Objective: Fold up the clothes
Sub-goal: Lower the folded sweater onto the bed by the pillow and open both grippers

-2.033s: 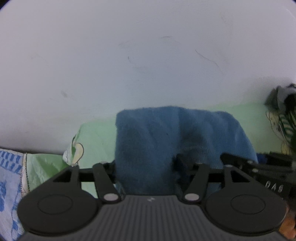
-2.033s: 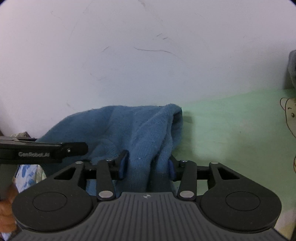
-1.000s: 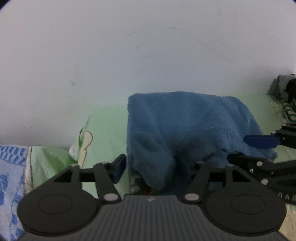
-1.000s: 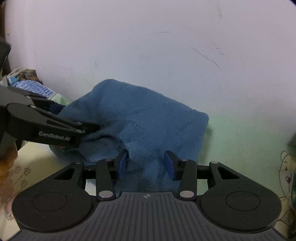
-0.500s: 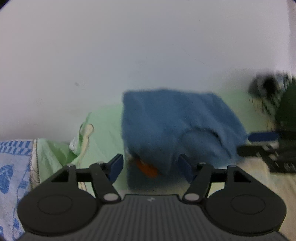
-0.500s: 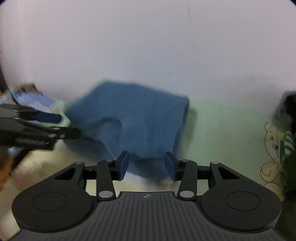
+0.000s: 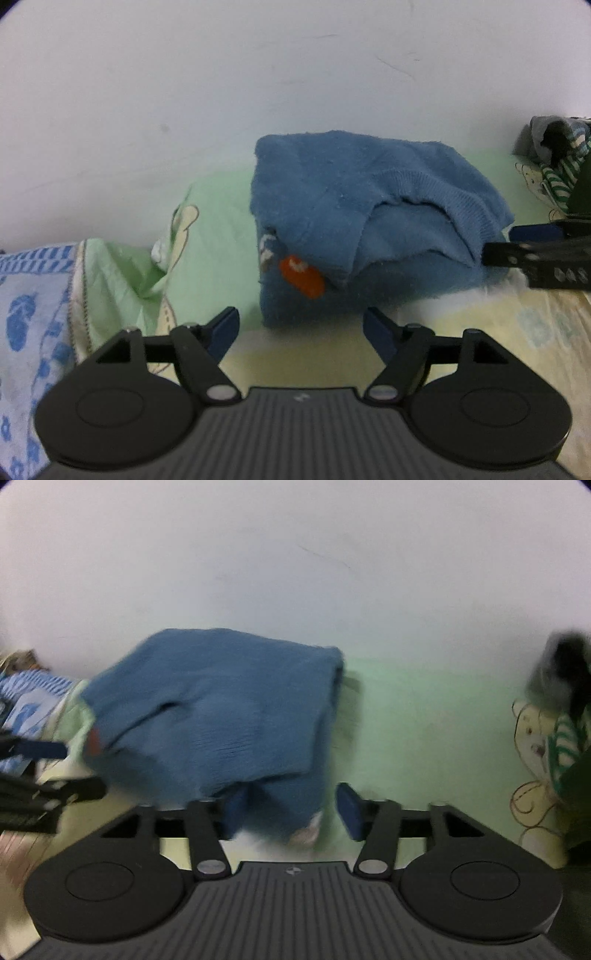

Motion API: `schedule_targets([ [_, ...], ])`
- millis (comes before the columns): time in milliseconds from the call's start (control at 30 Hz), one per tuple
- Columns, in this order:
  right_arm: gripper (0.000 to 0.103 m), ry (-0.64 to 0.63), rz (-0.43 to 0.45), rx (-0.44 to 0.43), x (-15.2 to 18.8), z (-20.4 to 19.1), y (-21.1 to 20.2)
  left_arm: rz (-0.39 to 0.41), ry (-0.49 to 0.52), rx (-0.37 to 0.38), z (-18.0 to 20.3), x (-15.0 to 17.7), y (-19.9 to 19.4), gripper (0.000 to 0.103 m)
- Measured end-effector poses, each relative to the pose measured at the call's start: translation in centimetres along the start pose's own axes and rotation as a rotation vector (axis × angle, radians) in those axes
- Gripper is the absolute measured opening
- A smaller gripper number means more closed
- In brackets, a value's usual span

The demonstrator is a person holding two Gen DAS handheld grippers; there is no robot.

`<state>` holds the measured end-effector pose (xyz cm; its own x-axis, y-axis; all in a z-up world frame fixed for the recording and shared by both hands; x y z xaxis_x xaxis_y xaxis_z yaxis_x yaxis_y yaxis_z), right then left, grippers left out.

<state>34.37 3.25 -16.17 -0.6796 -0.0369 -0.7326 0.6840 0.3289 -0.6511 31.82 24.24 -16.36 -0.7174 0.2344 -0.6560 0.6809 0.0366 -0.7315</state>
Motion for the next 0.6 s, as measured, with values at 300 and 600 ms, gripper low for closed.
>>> schedule_targets([
  [300, 0.038, 0.140, 0.037, -0.067, 3.5, -1.1, -9.3, 0.031, 0.004, -0.094, 3.6, 0.2, -4.6, 0.100],
  [600, 0.068, 0.213, 0.003, -0.005, 8.6, -2.0, -14.8, 0.021, -0.004, -0.076, 7.2, 1.6, -9.4, 0.102],
])
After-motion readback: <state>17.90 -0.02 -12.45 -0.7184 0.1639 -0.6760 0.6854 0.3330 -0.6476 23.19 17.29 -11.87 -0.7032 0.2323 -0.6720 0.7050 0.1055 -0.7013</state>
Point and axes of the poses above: each gripper's, at about its wrist camera, not at the fingertips, and y roughly the way its jaws point, z to its right, x to its underside, the point moved 6 cm from there along y, roughly the way its jaws point, and after that the axes turned 11 degrees about y, right-handed, at the moved point
